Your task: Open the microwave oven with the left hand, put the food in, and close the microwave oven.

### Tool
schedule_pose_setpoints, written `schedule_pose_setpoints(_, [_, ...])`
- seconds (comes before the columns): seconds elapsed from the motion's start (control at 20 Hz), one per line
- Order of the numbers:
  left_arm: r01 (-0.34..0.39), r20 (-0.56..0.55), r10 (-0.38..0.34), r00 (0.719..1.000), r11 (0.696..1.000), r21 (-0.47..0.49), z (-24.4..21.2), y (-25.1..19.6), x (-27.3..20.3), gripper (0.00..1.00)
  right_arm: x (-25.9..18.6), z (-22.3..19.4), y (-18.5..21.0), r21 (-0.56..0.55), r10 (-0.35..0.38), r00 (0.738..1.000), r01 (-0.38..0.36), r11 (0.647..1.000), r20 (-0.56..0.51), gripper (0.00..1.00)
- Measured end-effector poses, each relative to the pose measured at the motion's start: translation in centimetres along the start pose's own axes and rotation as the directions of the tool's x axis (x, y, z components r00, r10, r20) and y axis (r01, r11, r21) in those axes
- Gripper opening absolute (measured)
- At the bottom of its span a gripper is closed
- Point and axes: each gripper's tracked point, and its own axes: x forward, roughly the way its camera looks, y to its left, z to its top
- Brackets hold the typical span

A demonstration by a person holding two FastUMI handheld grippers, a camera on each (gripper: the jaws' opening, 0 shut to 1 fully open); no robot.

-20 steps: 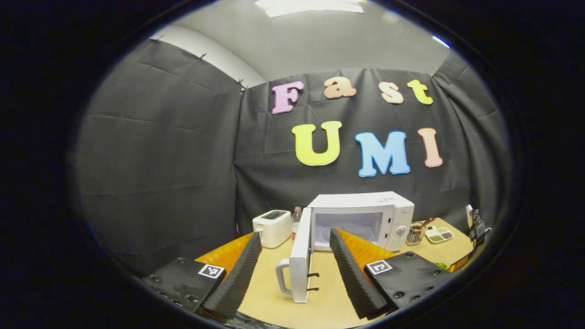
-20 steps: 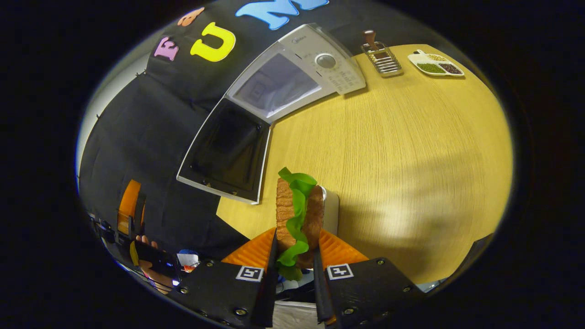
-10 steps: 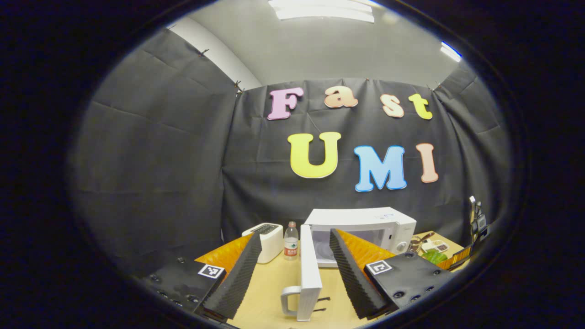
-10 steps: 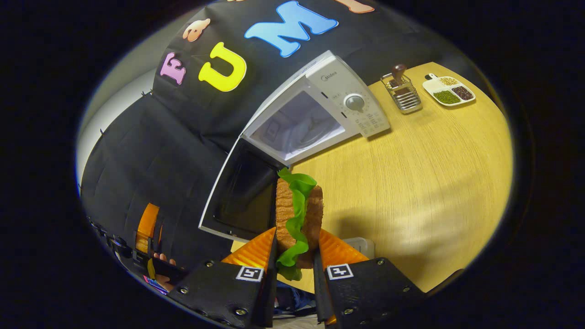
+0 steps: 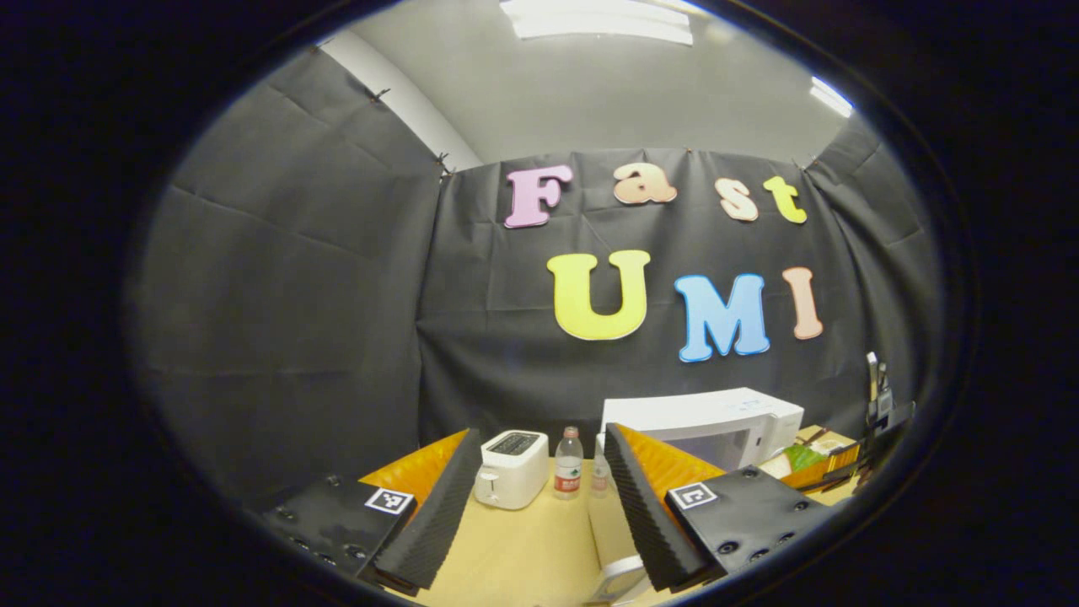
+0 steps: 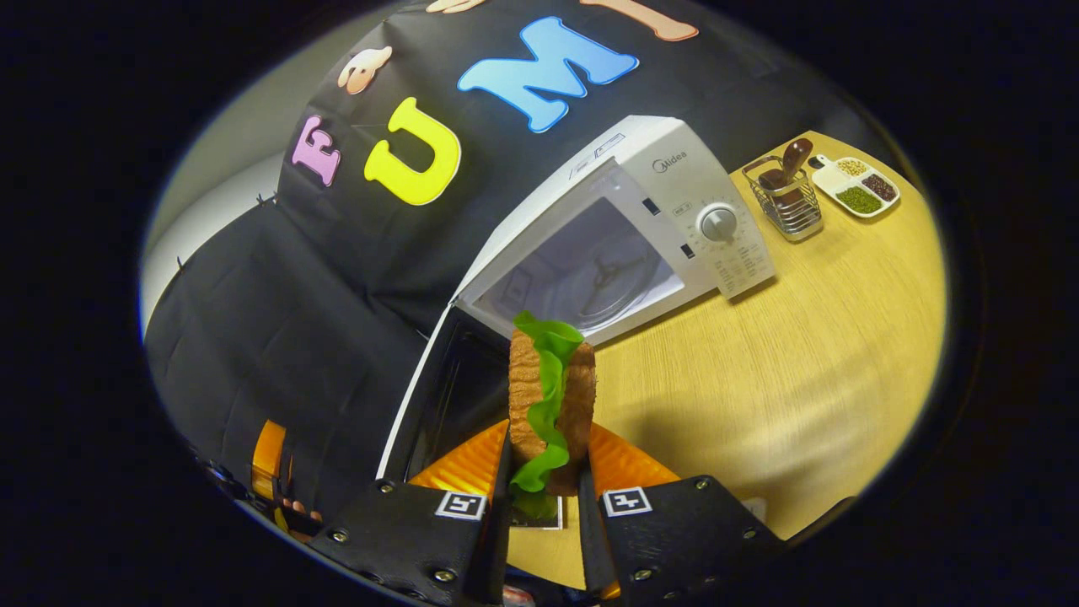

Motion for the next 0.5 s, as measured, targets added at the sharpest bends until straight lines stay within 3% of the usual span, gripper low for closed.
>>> schedule_pose_setpoints(0.5, [-0.060,-0.030,0.061,0.998,0.998,0.029,-0.2,8.5,2.1,0.95,10.1,2.2,-0.1,0.127,-0.078,0.977,0.054,0.990,0.197,0.36])
